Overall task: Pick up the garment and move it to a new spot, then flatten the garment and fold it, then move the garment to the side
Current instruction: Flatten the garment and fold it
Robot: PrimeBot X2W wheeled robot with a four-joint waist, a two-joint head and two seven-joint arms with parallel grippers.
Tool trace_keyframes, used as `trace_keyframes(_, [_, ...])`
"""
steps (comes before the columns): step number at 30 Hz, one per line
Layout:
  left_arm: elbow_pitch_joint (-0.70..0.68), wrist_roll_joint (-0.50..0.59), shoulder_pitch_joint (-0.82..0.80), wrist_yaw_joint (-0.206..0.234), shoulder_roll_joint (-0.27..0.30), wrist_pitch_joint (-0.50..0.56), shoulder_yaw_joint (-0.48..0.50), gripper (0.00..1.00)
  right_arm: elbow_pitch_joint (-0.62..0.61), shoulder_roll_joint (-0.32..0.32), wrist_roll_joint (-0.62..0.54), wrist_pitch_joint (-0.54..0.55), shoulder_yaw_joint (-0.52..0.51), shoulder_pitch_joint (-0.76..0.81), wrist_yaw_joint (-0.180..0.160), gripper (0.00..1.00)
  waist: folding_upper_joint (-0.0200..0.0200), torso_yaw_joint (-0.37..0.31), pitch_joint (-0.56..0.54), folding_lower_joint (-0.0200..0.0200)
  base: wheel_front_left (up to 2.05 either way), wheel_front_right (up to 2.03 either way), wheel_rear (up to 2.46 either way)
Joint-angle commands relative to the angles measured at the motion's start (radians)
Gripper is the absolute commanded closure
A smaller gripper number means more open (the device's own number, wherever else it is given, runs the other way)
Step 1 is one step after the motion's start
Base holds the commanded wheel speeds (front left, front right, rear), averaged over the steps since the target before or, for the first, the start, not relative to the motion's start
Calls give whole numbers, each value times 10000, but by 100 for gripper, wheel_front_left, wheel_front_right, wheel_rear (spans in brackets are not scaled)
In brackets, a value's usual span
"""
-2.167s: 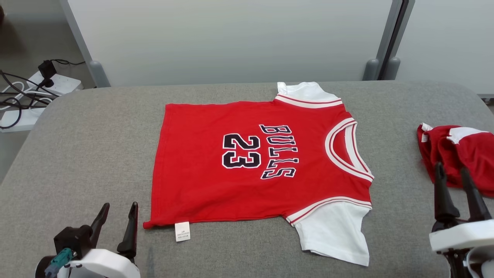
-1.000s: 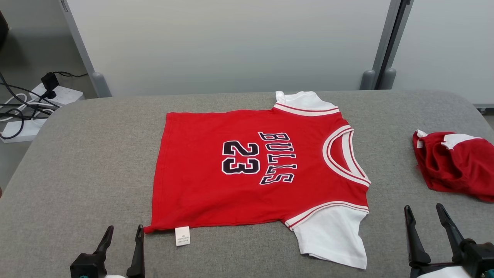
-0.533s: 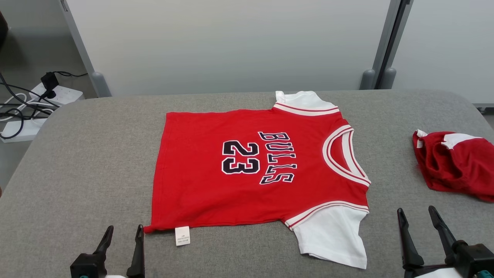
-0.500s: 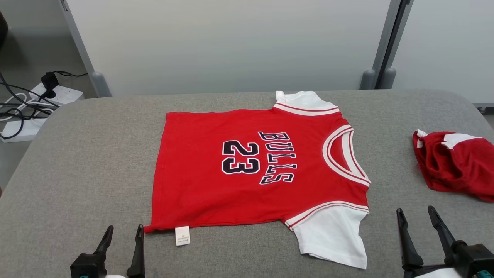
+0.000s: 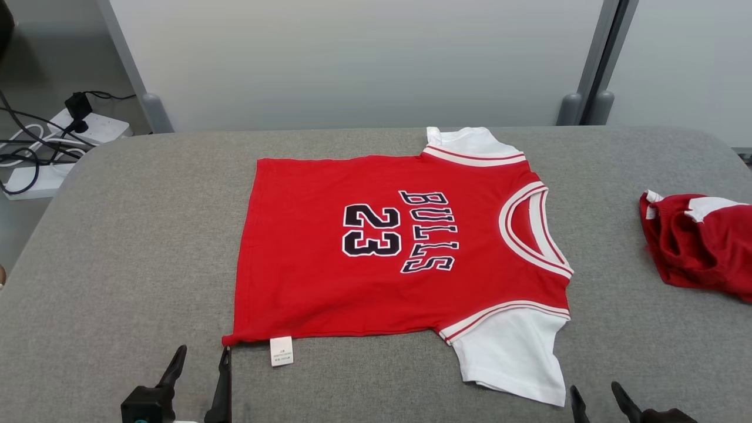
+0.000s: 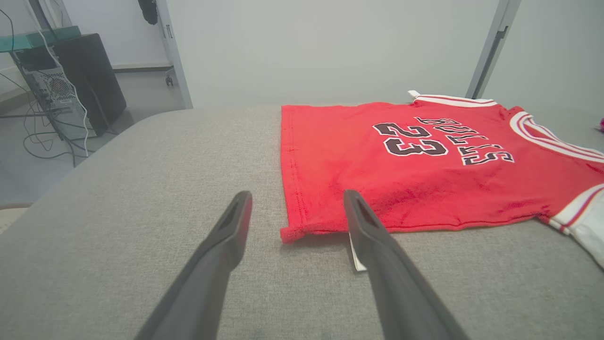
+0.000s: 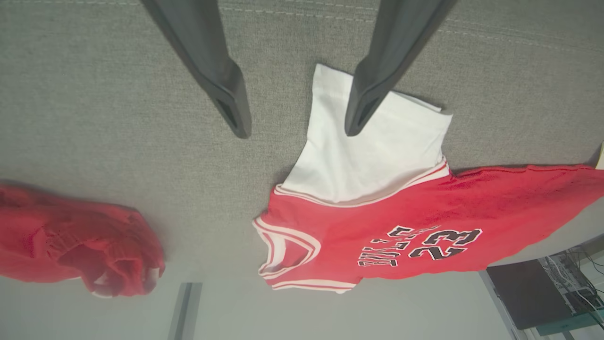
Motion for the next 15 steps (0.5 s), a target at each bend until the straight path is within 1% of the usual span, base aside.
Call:
trace_keyframes(1, [-172, 141, -313, -29, 54, -61, 197, 0, 236, -124, 128, -133, 332, -431, 42, 0, -1, 72, 74, 0, 0, 0, 0])
trace_keyframes(5, [-130, 184, -402, -68, 53, -61, 37, 0, 984, -105, 351, -133, 473, -782, 42, 0, -1, 222, 168, 0, 0, 0, 0])
trace_keyframes(10, [-120, 221, -475, -96, 52, -61, -82, 0, 1409, -90, 631, -133, 514, -1096, 42, 0, -1, 356, 249, 0, 0, 0, 0])
trace_keyframes(15, [-99, 246, -519, -130, 52, -61, -161, 0, 2107, -82, 1197, -133, 699, -1311, 42, 0, -1, 529, 333, 0, 0, 0, 0])
